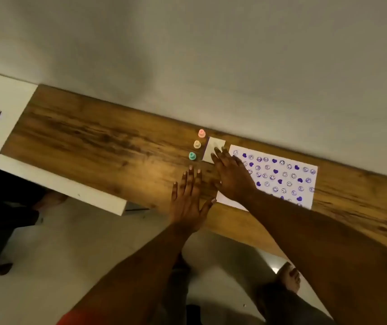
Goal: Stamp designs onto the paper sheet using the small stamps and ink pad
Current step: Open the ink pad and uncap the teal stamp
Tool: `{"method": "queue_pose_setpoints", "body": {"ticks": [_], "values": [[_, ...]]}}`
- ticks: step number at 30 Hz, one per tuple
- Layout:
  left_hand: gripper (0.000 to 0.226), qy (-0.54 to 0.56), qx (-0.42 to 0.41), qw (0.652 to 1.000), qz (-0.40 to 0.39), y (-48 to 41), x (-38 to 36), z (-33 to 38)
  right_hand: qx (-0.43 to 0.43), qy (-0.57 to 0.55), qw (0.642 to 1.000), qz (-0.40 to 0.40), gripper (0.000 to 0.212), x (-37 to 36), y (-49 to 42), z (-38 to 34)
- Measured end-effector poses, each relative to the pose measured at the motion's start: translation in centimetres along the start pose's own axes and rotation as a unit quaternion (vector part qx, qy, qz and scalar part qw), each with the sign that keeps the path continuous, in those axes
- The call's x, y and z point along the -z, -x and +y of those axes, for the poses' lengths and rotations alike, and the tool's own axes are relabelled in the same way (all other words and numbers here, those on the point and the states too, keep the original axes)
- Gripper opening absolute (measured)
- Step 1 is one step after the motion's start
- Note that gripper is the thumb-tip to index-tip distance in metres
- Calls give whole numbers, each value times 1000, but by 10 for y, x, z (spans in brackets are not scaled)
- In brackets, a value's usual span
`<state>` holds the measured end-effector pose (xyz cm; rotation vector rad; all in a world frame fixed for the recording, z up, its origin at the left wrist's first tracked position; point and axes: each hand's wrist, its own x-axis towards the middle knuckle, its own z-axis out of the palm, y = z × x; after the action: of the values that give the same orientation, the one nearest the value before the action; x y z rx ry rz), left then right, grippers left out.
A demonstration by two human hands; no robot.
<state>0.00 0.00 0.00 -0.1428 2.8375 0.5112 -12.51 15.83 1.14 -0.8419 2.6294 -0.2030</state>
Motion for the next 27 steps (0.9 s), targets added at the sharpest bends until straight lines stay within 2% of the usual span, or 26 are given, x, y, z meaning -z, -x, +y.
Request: {"method": "queue_pose_setpoints", "body": {"ticks": [6,10,17,23,27], "values": [[95,3,29,1000,-5,-6,-34,-20,-18,22,999,26,64,-28,-30,11],[96,24,42,998,39,-17,-43,-27,-7,29,997,66,52,-40,-28,6],[98,62,69,985,147,-20,-61,-38,17,54,994,96,49,-57,-16,-19],[84,110,52,977,173,-10,-63,-43,31,75,992,94,47,-74,11,-43],[80,117,25,983,143,-3,-56,-55,72,84,990,87,45,-71,19,-44]]}}
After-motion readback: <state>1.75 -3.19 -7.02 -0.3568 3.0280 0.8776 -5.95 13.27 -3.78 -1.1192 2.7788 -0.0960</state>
